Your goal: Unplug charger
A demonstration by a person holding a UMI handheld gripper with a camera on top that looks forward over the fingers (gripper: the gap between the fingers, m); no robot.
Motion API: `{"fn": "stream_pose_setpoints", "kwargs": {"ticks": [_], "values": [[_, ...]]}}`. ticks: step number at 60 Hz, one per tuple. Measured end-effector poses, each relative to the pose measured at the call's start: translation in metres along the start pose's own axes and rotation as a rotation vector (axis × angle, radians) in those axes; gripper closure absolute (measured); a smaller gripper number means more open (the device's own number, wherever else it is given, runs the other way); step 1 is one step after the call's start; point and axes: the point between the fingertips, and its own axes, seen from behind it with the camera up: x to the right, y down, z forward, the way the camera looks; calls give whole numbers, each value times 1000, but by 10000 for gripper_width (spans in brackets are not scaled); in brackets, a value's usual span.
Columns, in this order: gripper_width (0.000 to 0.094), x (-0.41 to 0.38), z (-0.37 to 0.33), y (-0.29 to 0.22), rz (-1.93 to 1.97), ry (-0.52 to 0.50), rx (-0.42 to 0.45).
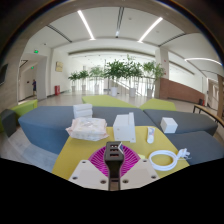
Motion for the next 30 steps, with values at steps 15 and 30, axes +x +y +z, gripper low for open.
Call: {"fn": "stream_pose_setpoints", "kwargs": {"ticks": [15, 30], "values": [[843, 14, -29, -72, 36, -23, 91], [842, 71, -81, -161, -15, 59, 190]]}}
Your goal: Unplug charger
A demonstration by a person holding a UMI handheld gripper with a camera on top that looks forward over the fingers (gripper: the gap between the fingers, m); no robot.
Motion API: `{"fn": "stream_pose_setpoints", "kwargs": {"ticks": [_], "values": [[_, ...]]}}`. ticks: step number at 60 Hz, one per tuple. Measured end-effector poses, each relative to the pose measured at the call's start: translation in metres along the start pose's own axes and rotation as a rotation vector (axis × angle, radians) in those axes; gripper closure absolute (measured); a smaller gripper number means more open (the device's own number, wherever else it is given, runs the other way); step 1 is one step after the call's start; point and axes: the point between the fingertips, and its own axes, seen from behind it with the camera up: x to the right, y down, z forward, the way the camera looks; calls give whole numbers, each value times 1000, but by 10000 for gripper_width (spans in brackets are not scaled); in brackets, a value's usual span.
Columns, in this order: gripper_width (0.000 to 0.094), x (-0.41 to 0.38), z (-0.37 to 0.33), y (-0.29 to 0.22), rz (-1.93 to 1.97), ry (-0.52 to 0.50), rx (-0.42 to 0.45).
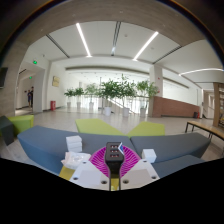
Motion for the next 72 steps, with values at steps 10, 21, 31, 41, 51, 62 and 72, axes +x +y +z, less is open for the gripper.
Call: {"fn": "stream_pose_setpoints", "kwargs": {"ticks": [10, 21, 31, 41, 51, 62, 72], "values": [[836, 42, -6, 119, 3, 22, -211], [772, 50, -9, 220, -36, -23, -391], [577, 57, -3, 241, -63, -12, -463], [107, 66, -16, 227, -70, -6, -487], [88, 56, -63, 192, -37, -57, -496], [89, 40, -131, 161, -12, -101, -466], [99, -6, -186, 175, 46, -203, -493]]}}
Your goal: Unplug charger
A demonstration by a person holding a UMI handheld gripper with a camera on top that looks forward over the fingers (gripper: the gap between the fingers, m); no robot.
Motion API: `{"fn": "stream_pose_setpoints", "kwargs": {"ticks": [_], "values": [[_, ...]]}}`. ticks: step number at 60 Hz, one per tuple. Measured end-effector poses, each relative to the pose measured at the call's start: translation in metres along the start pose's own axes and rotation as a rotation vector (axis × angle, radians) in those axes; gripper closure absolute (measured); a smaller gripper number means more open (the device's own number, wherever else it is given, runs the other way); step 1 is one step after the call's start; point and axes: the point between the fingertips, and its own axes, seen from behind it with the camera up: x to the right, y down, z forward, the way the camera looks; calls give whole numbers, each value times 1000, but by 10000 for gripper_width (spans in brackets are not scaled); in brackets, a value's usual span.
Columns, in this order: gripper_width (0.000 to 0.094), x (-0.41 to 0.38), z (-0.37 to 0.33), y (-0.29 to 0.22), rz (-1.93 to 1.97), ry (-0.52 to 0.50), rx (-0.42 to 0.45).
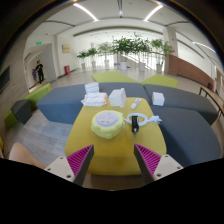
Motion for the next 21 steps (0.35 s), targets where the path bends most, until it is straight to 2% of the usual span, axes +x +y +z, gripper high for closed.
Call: {"fn": "stream_pose_setpoints", "kwargs": {"ticks": [8, 21], "values": [[91, -10, -5, 8, -150, 1, 19], [96, -23, -4, 24, -60, -101, -1]]}}
